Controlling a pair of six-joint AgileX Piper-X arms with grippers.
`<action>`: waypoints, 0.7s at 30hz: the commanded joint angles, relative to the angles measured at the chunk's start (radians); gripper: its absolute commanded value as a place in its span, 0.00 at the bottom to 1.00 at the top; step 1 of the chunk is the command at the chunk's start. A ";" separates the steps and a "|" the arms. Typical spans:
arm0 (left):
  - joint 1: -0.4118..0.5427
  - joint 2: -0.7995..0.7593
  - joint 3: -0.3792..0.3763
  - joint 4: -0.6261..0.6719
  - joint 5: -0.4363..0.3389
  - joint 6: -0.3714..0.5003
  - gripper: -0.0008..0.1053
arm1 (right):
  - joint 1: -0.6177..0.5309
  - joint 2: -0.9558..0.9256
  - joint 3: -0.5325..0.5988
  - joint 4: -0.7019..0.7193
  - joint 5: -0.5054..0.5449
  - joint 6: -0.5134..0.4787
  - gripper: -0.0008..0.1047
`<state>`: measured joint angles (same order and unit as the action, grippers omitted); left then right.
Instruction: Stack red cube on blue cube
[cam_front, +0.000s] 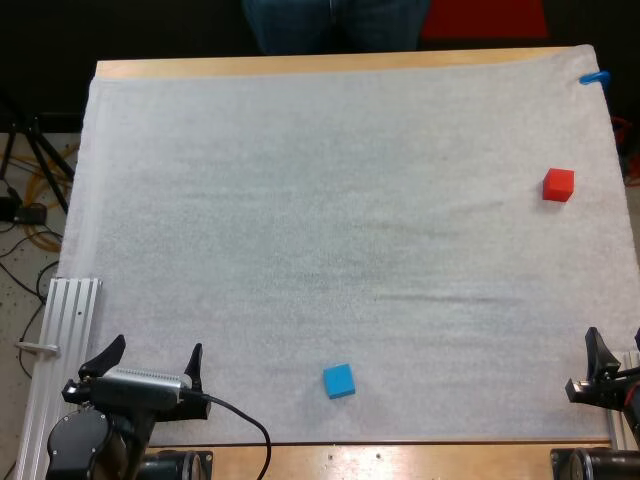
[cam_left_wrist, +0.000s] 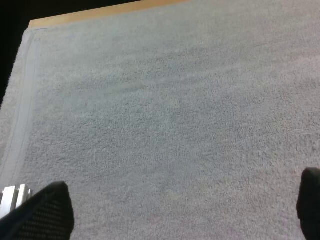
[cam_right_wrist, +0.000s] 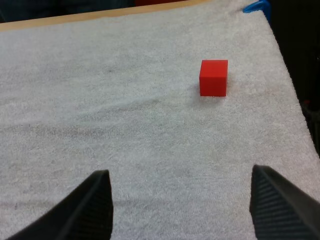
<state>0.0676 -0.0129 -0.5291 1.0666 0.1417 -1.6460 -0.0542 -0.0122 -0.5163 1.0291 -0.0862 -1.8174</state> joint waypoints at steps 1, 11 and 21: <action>-0.003 -0.138 -0.002 -0.021 0.004 -0.010 0.83 | -0.001 -0.038 -0.005 -0.008 -0.001 0.004 0.56; -0.003 -0.138 -0.002 -0.021 0.004 -0.010 0.83 | -0.001 -0.038 -0.005 -0.008 -0.001 0.004 0.56; -0.003 -0.138 -0.002 -0.027 0.031 -0.010 0.83 | -0.001 -0.038 -0.005 -0.015 0.009 0.004 0.56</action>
<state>0.0676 -0.0129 -0.5291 1.0588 0.1657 -1.6460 -0.0542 -0.0122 -0.5163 1.0261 -0.0811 -1.8174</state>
